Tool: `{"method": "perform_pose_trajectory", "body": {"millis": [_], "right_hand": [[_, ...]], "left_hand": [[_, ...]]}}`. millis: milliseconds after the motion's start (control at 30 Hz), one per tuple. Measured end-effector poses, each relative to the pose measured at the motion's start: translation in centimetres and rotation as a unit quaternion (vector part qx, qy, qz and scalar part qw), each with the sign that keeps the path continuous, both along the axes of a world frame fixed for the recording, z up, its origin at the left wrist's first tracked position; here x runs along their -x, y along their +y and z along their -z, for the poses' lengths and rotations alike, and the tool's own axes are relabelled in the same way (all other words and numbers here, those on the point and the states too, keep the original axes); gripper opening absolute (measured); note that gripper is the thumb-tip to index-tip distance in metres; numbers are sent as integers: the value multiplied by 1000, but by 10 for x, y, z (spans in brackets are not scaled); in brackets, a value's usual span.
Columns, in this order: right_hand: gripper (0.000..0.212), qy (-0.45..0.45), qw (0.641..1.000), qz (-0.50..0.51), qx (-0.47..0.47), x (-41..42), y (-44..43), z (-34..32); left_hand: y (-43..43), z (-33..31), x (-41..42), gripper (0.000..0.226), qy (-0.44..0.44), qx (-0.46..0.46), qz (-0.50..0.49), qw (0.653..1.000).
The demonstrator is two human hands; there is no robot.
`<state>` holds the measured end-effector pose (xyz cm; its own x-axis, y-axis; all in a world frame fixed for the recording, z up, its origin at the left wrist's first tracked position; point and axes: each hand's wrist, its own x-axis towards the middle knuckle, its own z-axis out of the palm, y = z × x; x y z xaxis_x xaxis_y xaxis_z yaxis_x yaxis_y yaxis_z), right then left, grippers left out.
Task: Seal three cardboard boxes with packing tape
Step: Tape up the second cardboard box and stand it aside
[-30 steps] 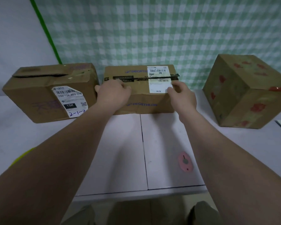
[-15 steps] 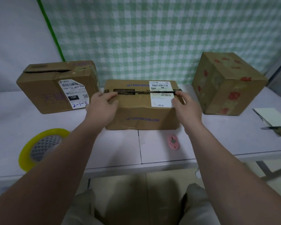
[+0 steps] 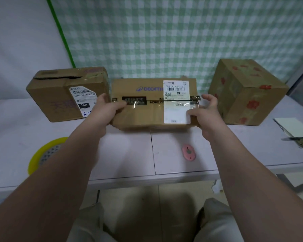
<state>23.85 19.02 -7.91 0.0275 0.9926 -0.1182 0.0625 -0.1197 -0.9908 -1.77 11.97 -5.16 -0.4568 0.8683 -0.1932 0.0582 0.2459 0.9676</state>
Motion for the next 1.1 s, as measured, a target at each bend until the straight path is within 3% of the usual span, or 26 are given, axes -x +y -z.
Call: {"method": "perform_pose_trajectory", "body": {"millis": [67, 200, 333, 467, 567, 700, 867, 1000, 1100], "right_hand": [[71, 46, 998, -26, -19, -2, -9, -4], [26, 180, 982, -50, -1, 1, -26, -9], [43, 231, 971, -56, 33, 1, -37, 1], [40, 267, 960, -50, 71, 12, -62, 3], [45, 308, 945, -62, 88, 23, -80, 14], [36, 305, 948, -58, 66, 31, -94, 25], [57, 318, 943, -55, 82, 21, -99, 20], [51, 290, 952, -50, 87, 13, -101, 10], [55, 208, 975, -30, 78, 12, -100, 12]], "left_hand": [[-9, -5, 0, 43, -55, -14, 2, 998], [-28, -7, 2, 41, -134, -40, -56, 989], [-48, 3, 0, 34, -197, -44, -82, 976], [-66, 9, 3, 33, -234, -44, -87, 967], [-76, 15, 10, 39, -233, -37, -105, 966], [-87, 19, 10, 32, -185, -35, -107, 976], [-88, 23, 7, 34, -109, -6, -80, 991], [-85, 22, -3, 37, -83, -1, -67, 994], [-78, 17, -5, 40, -75, -34, -70, 994]]}}
